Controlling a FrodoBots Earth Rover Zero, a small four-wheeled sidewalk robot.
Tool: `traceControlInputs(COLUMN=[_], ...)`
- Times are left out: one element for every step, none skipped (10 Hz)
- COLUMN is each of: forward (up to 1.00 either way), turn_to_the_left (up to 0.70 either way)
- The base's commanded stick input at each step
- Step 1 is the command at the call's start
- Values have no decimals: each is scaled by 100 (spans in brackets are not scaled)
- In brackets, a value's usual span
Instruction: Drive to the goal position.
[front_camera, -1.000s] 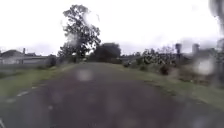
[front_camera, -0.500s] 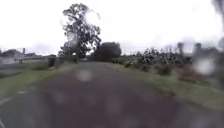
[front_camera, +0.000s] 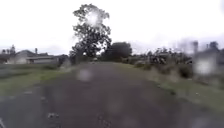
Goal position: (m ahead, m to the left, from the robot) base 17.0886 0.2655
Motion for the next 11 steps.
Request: traceControlInputs(forward=[100,100,100,100,100,100,100,100,100,100,100], turn_to_the_left=[0,0,0,0,0,0,0,0,0,0,0])
